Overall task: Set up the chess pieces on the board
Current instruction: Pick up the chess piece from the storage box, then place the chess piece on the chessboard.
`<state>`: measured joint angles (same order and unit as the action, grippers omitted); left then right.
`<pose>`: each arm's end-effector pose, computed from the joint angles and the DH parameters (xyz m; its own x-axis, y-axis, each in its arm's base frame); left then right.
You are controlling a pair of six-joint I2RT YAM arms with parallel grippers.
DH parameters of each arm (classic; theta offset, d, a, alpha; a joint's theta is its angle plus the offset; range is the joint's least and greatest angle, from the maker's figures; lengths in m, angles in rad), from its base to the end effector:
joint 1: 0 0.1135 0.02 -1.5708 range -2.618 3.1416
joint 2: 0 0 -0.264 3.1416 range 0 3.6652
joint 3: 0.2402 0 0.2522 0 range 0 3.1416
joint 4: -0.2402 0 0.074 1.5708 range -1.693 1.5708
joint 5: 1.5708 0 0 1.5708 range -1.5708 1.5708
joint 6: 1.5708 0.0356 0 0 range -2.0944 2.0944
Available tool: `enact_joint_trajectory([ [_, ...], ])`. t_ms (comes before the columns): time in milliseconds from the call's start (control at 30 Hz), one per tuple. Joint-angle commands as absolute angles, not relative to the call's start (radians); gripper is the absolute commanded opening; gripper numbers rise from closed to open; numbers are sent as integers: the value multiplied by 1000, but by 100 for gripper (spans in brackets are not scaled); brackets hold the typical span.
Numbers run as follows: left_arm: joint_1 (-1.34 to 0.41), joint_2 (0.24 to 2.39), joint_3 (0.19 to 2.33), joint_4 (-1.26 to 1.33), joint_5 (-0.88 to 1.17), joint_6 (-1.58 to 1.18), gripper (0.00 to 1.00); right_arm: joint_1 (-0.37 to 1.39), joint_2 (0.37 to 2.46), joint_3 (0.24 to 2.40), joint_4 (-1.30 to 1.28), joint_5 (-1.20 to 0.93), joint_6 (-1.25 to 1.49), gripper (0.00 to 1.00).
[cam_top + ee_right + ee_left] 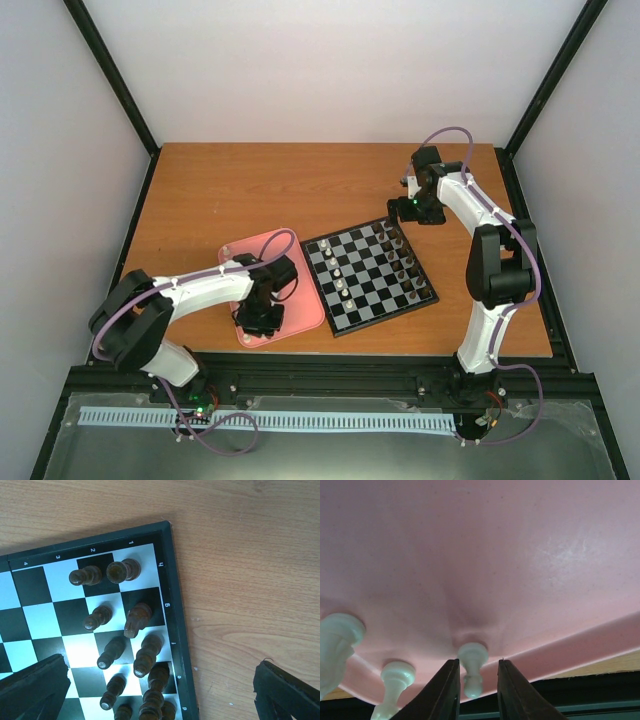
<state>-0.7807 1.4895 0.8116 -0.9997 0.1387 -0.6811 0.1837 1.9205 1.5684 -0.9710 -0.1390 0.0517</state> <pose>0.1495 -0.1550 0.1611 -0.9810 0.0941 0.1694 0.0886 0.9953 -0.0397 0.3804 0.0757 0.2274 -0.9630 -0.1268 -0.2379 -0.1647 0.9753 0.1468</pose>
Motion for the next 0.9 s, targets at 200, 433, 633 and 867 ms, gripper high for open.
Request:
enact_joint_trajectory([
  [200, -781, 1514, 804, -968, 155, -684, 12, 181, 1899, 1576, -966, -131, 46, 100],
  [433, -782, 1534, 890, -1036, 124, -643, 1, 181, 1902, 1579, -964, -130, 46, 100],
  [633, -802, 1571, 1149, -1171, 123, -580, 1, 181, 1907, 1586, -967, -127, 44, 100],
  [867, -925, 1741, 1481, -1273, 180, -504, 1, 181, 1905, 1578, -965, -122, 46, 100],
])
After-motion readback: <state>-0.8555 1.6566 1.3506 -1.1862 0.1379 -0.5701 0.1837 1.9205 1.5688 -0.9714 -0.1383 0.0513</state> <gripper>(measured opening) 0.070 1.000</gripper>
